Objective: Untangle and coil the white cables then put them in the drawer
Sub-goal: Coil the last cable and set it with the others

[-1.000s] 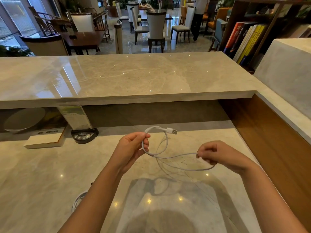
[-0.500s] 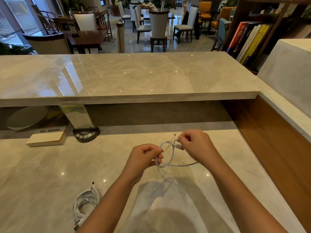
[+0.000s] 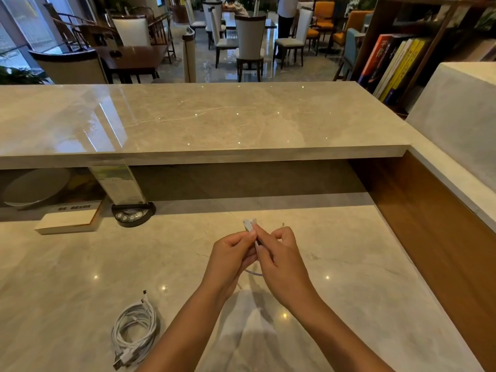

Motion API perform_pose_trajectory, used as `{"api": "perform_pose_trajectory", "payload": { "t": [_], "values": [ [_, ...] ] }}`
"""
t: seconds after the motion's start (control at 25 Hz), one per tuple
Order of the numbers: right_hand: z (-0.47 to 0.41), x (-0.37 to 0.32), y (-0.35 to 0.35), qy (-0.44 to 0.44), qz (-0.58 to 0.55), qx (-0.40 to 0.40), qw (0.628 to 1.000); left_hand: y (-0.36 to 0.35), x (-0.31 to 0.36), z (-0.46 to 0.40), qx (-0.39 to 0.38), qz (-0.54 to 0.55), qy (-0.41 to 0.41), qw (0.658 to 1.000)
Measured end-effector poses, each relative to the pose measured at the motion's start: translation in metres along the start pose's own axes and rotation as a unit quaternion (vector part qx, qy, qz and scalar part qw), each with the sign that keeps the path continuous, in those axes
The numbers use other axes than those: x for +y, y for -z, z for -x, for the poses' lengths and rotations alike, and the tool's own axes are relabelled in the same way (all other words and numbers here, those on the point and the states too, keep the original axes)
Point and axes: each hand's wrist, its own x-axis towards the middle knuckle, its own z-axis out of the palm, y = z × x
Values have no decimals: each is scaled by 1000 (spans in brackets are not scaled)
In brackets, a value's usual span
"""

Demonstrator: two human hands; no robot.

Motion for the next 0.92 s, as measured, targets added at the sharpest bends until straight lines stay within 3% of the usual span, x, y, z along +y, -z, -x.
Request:
{"api": "perform_pose_trajectory", "payload": {
  "t": [0.16,0.28,0.52,0.72,0.84,0.92],
  "values": [
    [1,4,0,-5,-55,-73,996,4,0,-3,46,13,-5,999],
    [9,11,-1,17,-94,-52,994,9,10,-9,78,100,9,992],
    [-4,37,9,92,-1,-71,993,20,19,-8,1,232,54,971],
    [-7,41,32,29,-92,-272,958,31,26,-10,4,323,35,946],
    [-8,54,37,-7,-38,-296,954,39,35,-11,9,316,18,949],
    [-10,63,44,-60,-78,-304,947,43,38,-11,-5,287,9,958]
  ]
}}
